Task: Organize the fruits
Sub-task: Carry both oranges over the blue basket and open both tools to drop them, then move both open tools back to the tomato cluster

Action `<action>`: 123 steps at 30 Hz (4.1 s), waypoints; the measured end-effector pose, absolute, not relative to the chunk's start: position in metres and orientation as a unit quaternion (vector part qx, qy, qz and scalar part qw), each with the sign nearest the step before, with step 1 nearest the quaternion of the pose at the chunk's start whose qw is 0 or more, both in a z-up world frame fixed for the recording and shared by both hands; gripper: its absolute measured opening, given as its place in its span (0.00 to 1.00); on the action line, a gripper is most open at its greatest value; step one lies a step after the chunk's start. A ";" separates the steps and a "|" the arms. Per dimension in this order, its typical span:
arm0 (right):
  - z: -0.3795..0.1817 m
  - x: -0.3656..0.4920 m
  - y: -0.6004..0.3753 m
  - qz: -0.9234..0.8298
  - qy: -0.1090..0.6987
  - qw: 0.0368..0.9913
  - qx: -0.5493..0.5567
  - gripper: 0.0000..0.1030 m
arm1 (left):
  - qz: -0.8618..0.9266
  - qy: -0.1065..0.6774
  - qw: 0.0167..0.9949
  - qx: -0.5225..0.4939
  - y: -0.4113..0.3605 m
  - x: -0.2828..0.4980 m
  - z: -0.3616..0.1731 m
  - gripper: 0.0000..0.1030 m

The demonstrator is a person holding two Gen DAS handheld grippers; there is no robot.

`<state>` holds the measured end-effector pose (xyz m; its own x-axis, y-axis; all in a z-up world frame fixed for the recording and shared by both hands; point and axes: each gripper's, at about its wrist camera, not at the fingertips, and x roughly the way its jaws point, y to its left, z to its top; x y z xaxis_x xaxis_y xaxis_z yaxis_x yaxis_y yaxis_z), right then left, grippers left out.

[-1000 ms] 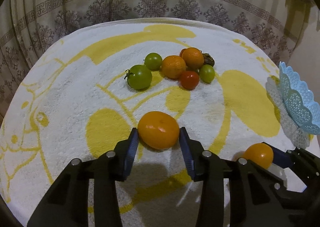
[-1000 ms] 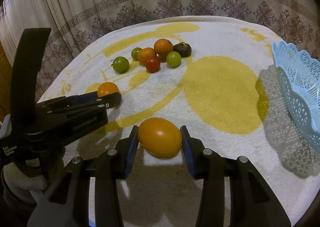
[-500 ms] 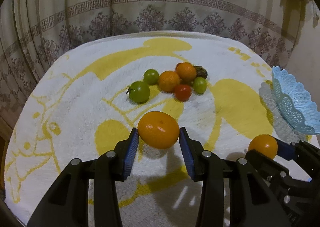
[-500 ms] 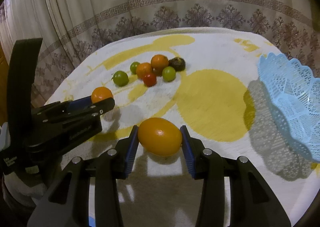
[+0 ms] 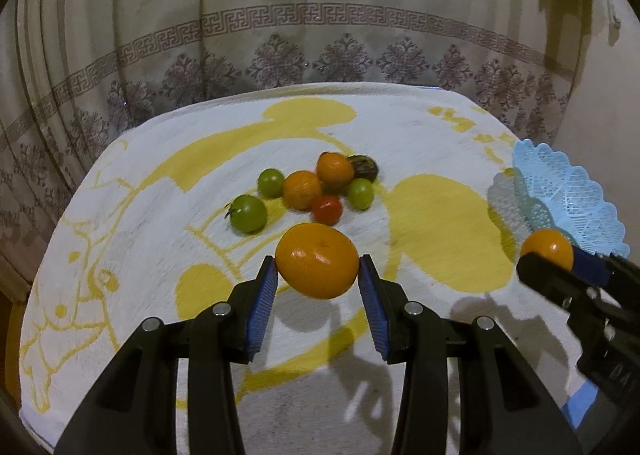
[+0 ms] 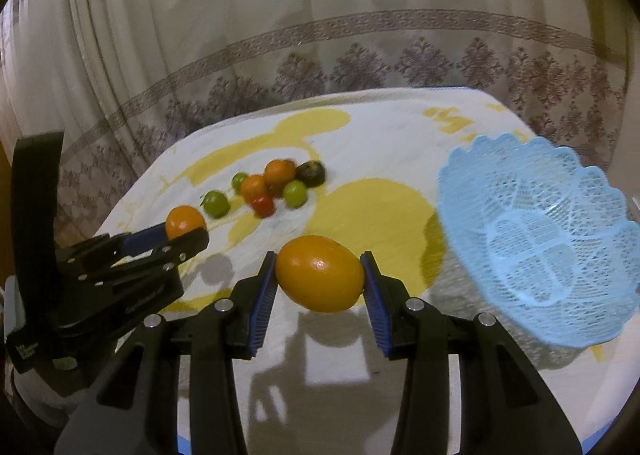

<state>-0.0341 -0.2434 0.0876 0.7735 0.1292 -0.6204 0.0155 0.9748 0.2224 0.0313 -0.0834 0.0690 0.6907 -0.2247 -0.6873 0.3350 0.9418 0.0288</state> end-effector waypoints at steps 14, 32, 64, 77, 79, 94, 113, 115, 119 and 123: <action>0.104 -0.054 -0.326 -0.059 0.306 0.942 0.122 0.42 | -0.190 0.344 0.914 0.102 -0.138 0.023 0.086 0.41; 0.083 -0.064 -0.407 -0.135 0.333 0.917 0.175 0.51 | -0.294 0.338 0.885 0.128 -0.239 0.007 0.099 0.41; 0.111 -0.090 -0.428 -0.164 0.268 0.923 0.221 0.65 | -0.303 0.355 0.877 0.112 -0.255 0.014 0.093 0.78; 0.116 -0.087 -0.395 -0.137 0.264 0.937 0.181 0.67 | -0.282 0.351 0.887 0.100 -0.229 0.018 0.099 0.78; 0.115 -0.084 -0.385 -0.129 0.267 0.940 0.166 0.67 | -0.277 0.350 0.889 0.097 -0.223 0.020 0.101 0.78; 0.115 -0.061 -0.325 -0.074 0.284 0.947 0.131 0.67 | -0.220 0.345 0.911 0.057 -0.155 0.046 0.113 0.78; 0.109 -0.022 -0.261 -0.017 0.314 0.945 0.090 0.69 | -0.140 0.356 0.924 0.023 -0.072 0.085 0.108 0.78; 0.107 -0.018 -0.255 -0.013 0.318 0.944 0.086 0.69 | -0.132 0.360 0.923 0.023 -0.068 0.091 0.102 0.78; 0.101 -0.012 -0.249 -0.006 0.327 0.942 0.081 0.69 | -0.111 0.373 0.921 0.020 -0.056 0.107 0.088 0.78; 0.095 -0.005 -0.241 0.002 0.337 0.939 0.074 0.69 | -0.099 0.389 0.916 0.015 -0.047 0.121 0.074 0.78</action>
<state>-0.0047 -0.2407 0.0951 0.7733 0.0544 -0.6318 0.0456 0.9890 0.1410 0.1205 -0.0469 0.0740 0.6772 -0.1686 -0.7163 0.1923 0.9801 -0.0489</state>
